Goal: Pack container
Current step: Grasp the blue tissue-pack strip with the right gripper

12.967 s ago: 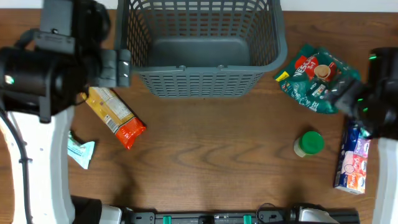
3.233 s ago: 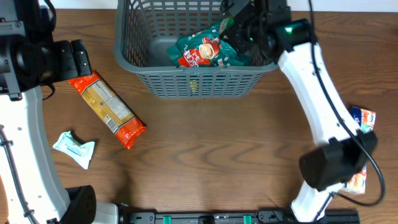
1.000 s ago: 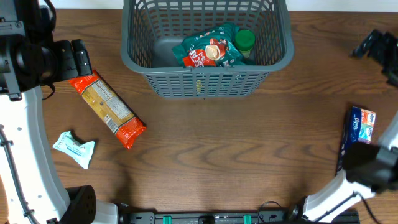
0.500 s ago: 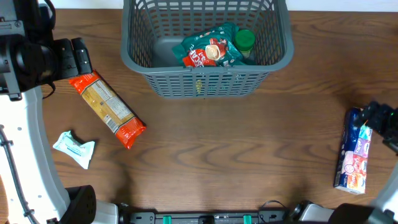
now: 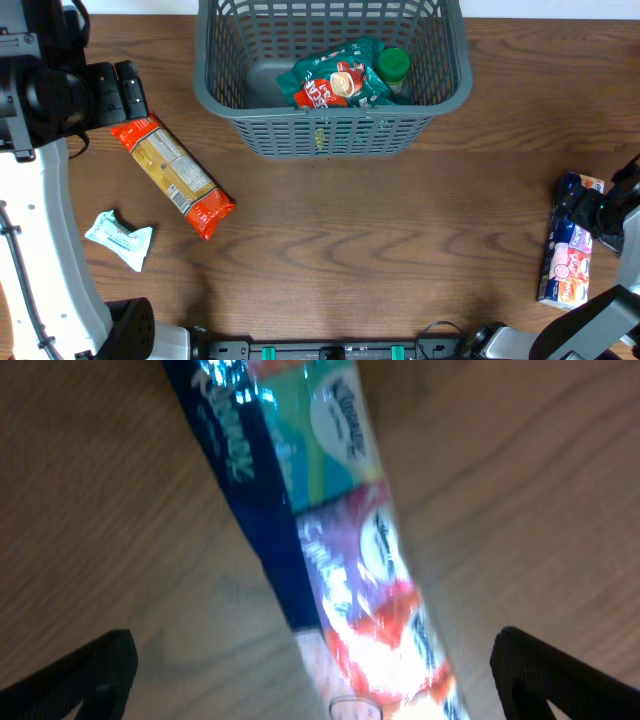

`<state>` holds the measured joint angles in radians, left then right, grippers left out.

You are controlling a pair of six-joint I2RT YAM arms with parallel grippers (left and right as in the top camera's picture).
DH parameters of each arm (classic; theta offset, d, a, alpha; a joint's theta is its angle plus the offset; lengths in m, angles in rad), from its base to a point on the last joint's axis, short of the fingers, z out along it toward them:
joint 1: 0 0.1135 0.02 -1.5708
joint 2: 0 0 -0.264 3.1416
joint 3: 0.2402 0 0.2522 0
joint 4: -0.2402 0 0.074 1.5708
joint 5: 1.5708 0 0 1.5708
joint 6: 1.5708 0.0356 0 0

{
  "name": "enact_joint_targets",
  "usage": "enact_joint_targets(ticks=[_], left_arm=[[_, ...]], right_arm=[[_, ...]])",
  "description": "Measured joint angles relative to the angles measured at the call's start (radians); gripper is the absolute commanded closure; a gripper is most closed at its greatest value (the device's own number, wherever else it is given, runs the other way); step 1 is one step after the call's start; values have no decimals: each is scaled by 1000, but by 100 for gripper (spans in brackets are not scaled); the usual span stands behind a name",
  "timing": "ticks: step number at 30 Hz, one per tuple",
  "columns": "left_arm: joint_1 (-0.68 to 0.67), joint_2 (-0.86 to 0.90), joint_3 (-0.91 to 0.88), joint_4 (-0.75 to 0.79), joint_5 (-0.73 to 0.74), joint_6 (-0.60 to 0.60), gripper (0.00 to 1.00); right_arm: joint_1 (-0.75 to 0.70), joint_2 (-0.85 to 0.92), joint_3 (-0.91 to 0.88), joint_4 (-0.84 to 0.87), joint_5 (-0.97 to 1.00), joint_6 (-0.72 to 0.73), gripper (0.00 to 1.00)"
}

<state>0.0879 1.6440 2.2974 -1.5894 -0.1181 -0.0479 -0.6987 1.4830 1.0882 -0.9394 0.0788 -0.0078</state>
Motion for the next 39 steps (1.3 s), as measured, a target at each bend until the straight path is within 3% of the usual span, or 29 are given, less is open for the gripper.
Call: enact_joint_targets(ticks=[22,23,29,30,31,39], left_arm=[[0,0,0,0,0,0,1],[0,0,0,0,0,0,1],[0,0,0,-1,0,0,1],[0,0,0,-1,0,0,1],[0,0,0,-1,0,0,1],[0,0,0,-1,0,0,1]], right_arm=[[-2,317,-58,226,-23,-29,3],[-4,322,-56,227,-29,-29,8],[-4,341,-43,240,-81,4,61],[-4,341,-42,242,-82,10,87],[-5,341,-42,243,-84,14,98],[34,322,22,175,-154,25,99]])
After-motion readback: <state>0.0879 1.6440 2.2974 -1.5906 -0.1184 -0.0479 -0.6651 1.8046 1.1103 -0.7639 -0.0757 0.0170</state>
